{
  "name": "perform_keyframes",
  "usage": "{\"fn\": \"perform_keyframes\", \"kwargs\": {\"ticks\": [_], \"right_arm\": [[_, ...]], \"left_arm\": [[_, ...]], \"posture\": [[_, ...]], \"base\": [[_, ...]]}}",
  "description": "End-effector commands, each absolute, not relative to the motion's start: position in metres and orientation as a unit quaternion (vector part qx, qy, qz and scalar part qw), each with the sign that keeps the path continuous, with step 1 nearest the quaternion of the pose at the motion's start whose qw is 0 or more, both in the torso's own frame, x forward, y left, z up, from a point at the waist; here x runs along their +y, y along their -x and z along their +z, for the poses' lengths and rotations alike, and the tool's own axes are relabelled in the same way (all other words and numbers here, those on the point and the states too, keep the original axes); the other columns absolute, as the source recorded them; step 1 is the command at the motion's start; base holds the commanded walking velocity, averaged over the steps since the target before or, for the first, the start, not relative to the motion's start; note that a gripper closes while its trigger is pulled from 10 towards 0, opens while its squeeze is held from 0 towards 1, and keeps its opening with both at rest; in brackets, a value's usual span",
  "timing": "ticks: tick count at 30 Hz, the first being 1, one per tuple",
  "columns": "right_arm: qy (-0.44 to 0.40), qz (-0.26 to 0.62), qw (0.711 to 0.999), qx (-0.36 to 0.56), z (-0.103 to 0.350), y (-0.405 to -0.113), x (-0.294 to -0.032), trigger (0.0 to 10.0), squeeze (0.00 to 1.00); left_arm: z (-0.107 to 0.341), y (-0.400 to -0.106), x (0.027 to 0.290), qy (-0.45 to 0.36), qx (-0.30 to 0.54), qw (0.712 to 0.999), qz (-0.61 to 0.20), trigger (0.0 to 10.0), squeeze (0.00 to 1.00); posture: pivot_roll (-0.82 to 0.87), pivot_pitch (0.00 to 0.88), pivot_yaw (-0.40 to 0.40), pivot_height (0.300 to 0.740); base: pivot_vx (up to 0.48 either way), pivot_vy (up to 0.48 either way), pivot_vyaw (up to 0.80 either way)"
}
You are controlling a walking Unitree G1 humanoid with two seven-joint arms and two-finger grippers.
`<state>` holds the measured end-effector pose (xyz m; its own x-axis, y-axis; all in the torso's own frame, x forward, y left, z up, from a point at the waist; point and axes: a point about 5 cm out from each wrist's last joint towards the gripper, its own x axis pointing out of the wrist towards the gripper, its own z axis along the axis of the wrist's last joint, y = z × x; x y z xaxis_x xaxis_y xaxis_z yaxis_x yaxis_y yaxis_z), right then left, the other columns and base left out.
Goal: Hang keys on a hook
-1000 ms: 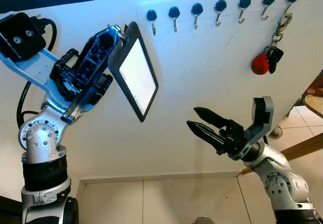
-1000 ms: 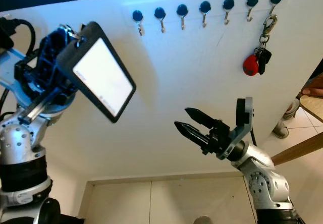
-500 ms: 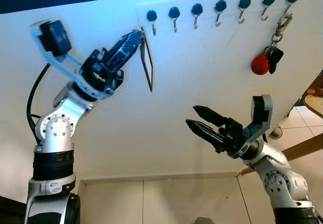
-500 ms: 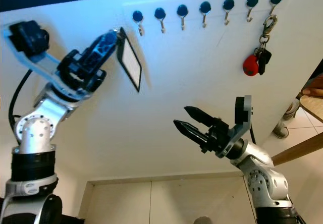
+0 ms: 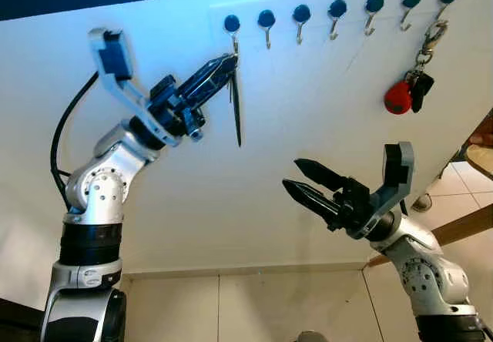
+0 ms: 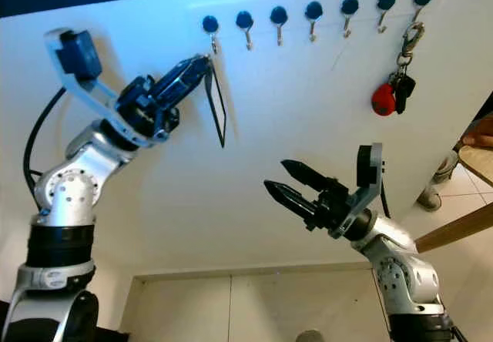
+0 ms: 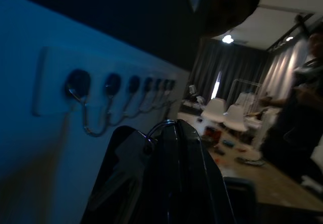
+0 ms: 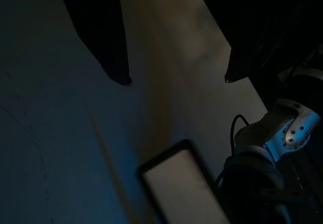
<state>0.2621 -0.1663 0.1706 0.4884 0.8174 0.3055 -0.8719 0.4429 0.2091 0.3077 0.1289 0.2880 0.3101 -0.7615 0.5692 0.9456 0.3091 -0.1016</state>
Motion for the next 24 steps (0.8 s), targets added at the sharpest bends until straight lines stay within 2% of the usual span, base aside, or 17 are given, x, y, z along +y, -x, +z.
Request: {"fn": "perform_keyframes", "kwargs": {"ticks": [1, 14, 24], "right_arm": [[-0.172, 0.499, 0.846, -0.073, 0.166, -0.262, -0.162, 10.0, 0.0], [-0.173, 0.493, 0.849, -0.074, 0.166, -0.262, -0.162, 10.0, 0.0], [-0.175, 0.491, 0.85, -0.073, 0.164, -0.262, -0.161, 10.0, 0.0]], "left_arm": [[0.289, -0.314, 0.128, 0.197, -0.214, 0.8, -0.525, 10.0, 0.0], [0.29, -0.322, 0.128, 0.176, -0.213, 0.822, -0.498, 10.0, 0.0], [0.296, -0.329, 0.138, 0.169, -0.229, 0.838, -0.465, 10.0, 0.0]], "posture": [[-0.2, 0.11, 0.133, 0.74], [-0.2, 0.112, 0.137, 0.74], [-0.2, 0.113, 0.138, 0.74]], "base": [[0.0, 0.0, 0.0], [0.0, 0.0, 0.0], [0.0, 0.0, 0.0]]}}
